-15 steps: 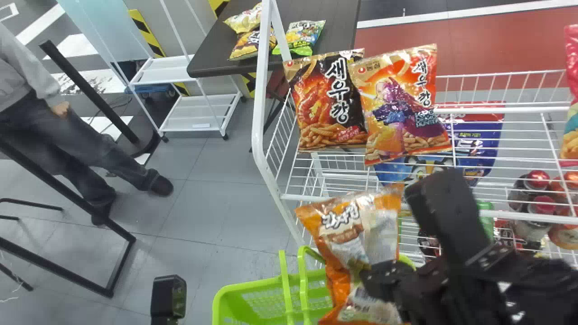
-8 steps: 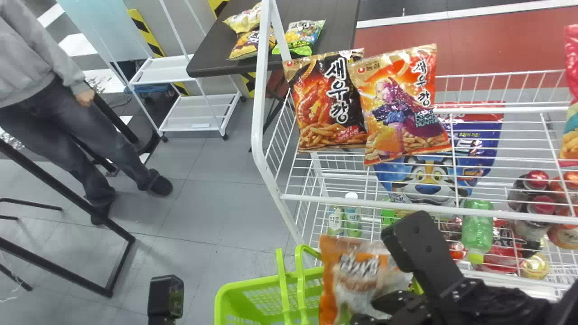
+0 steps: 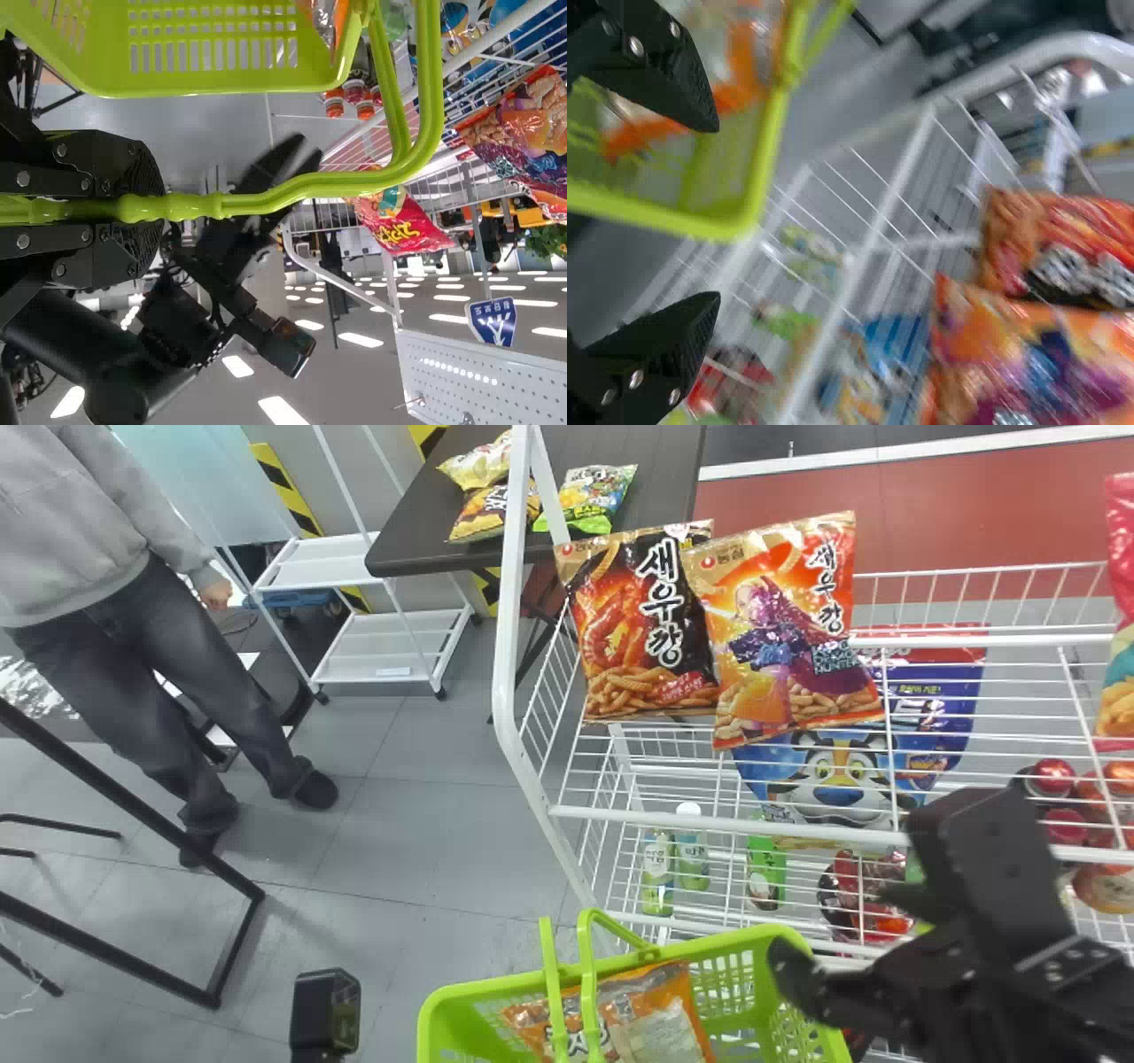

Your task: Hold basket handle with left hand then pick Gamjakkang with right hand and place into basket

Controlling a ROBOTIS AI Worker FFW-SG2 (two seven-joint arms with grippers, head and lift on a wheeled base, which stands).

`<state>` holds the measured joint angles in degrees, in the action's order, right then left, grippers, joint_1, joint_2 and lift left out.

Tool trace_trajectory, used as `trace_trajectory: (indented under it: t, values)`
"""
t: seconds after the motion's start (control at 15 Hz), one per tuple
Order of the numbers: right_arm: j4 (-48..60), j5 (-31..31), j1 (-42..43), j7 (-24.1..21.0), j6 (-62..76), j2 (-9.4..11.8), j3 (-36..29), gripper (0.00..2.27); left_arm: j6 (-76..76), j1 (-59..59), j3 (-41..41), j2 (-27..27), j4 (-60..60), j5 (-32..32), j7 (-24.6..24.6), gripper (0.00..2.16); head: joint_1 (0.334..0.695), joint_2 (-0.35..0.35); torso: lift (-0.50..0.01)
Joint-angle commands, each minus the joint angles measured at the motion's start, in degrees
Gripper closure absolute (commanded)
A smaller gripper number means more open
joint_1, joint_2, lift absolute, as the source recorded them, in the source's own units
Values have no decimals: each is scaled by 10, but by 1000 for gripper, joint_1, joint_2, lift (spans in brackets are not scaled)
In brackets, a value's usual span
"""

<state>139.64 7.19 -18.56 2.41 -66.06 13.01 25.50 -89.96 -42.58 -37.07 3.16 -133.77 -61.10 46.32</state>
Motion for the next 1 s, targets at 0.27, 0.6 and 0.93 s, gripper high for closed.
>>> trace_trajectory:
  t: [0.27,0.6,0.93]
  values:
    - [-132,-31,-91,-31,439,0,-121,90,-1,1,2,0,8,0,6,2148,695,176,-18]
    - [-268,-16,-150,-30,689,-28,-188,90,-1,1,4,-1,8,0,4,2148,695,13,-18]
    - [-328,23,-180,51,816,-43,-246,90,-1,5,4,-1,9,0,-1,2148,695,-106,-18]
